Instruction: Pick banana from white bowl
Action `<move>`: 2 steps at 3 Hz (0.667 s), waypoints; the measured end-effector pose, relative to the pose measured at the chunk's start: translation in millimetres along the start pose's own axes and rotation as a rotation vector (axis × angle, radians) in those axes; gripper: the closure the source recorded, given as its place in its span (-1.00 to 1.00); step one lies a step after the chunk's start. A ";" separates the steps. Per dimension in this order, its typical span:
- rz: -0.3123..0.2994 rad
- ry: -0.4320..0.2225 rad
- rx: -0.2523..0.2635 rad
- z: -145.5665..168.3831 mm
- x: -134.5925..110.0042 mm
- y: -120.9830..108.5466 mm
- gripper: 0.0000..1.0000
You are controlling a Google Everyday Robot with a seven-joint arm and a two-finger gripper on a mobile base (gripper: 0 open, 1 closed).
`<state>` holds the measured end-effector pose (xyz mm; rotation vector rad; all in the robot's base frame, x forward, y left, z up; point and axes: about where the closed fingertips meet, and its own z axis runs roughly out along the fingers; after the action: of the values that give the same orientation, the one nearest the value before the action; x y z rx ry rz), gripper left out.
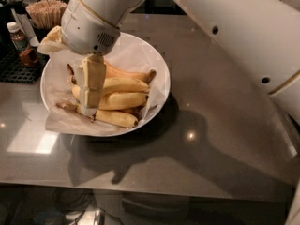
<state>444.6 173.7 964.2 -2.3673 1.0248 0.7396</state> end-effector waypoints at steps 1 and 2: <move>0.074 -0.020 -0.019 13.6 32.2 6.2 -1.00; 0.128 -0.028 -0.033 22.6 56.6 11.1 -1.00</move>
Offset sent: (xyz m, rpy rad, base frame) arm 0.0276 -0.0395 -0.0809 -0.0602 0.1648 -0.1064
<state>462.4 150.8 909.5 -2.3291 1.1688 0.8401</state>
